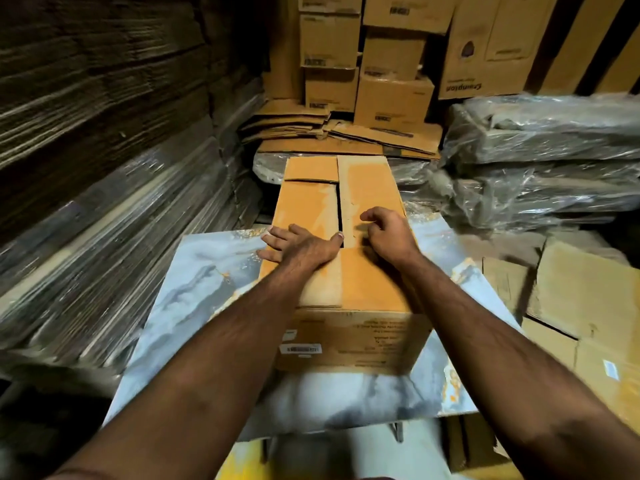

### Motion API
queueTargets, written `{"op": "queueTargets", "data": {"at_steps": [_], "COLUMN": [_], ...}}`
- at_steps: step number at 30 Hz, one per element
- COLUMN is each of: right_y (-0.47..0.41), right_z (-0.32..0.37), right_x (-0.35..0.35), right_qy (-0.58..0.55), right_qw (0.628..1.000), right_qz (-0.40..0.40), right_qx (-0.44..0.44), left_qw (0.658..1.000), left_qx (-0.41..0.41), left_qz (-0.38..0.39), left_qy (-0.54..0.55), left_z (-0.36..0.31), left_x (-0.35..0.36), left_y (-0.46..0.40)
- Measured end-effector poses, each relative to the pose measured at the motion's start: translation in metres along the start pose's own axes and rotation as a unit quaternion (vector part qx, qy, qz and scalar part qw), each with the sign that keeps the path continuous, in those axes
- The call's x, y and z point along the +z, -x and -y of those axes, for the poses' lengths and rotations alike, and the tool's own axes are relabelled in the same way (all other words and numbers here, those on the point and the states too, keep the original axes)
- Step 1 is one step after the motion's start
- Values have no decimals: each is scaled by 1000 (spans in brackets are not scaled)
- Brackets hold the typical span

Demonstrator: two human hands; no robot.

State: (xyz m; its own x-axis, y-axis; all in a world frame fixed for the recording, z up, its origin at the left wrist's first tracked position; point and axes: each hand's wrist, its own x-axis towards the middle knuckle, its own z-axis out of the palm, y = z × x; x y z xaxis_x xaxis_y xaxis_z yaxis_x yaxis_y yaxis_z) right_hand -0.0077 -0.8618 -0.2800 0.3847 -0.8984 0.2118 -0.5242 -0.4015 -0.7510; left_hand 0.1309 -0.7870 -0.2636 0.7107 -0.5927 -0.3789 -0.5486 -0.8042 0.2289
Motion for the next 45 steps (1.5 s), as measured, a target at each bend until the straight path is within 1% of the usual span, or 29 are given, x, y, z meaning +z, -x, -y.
{"op": "queueTargets", "data": {"at_steps": [4, 7, 10, 14, 16, 17, 19, 21, 24, 26, 28, 30, 33, 37, 42, 44, 45], "right_y": [-10, -9, -8, -4, -2, 0, 5, 10, 8, 4, 1, 2, 12, 39, 83, 100, 108], "right_z": [-4, -13, -16, -18, -17, -14, -6, 2, 10, 13, 18, 27, 44, 73, 112, 121, 124], "right_x": [17, 23, 25, 25, 25, 25, 26, 30, 31, 27, 21, 14, 0, -18, -38, -43, -44], "right_qy": [-64, -74, -65, -10, 57, 103, 205, 286, 344, 336, 297, 279, 281, 322, 327, 349, 357], "right_qw": [995, 992, 995, 999, 997, 990, 960, 922, 887, 887, 904, 916, 917, 905, 904, 901, 902], "right_qz": [-44, -76, -60, -30, 11, 44, 113, 178, 252, 272, 253, 200, 129, 80, 49, 52, 54], "right_qx": [61, 67, 47, 9, -52, -87, -151, -193, -175, -163, -172, -207, -253, -266, -272, -253, -238], "left_qw": [999, 997, 994, 996, 997, 998, 997, 998, 997, 996, 995, 995, 991, 987, 972, 962, 956], "left_qx": [-43, -64, -74, -39, -12, 16, 60, 61, 65, 70, 76, 72, 74, 84, 141, 156, 169], "left_qz": [-11, 15, 36, 22, -8, -22, -25, -12, 0, 6, 12, 12, 19, 46, 113, 171, 204], "left_qy": [-1, -35, -67, -81, -74, -61, -30, 8, 40, 48, 61, 71, 106, 132, 148, 147, 127], "left_z": [-22, -33, -33, -24, -19, -16, -10, -3, 0, 1, 2, 3, 4, 7, 8, 13, 18], "left_x": [-3, -3, -6, -14, -20, -25, -36, -46, -52, -53, -54, -54, -55, -60, -64, -67, -67], "left_y": [-9, -14, -15, -18, -19, -19, -21, -24, -24, -23, -23, -26, -31, -37, -41, -45, -49]}}
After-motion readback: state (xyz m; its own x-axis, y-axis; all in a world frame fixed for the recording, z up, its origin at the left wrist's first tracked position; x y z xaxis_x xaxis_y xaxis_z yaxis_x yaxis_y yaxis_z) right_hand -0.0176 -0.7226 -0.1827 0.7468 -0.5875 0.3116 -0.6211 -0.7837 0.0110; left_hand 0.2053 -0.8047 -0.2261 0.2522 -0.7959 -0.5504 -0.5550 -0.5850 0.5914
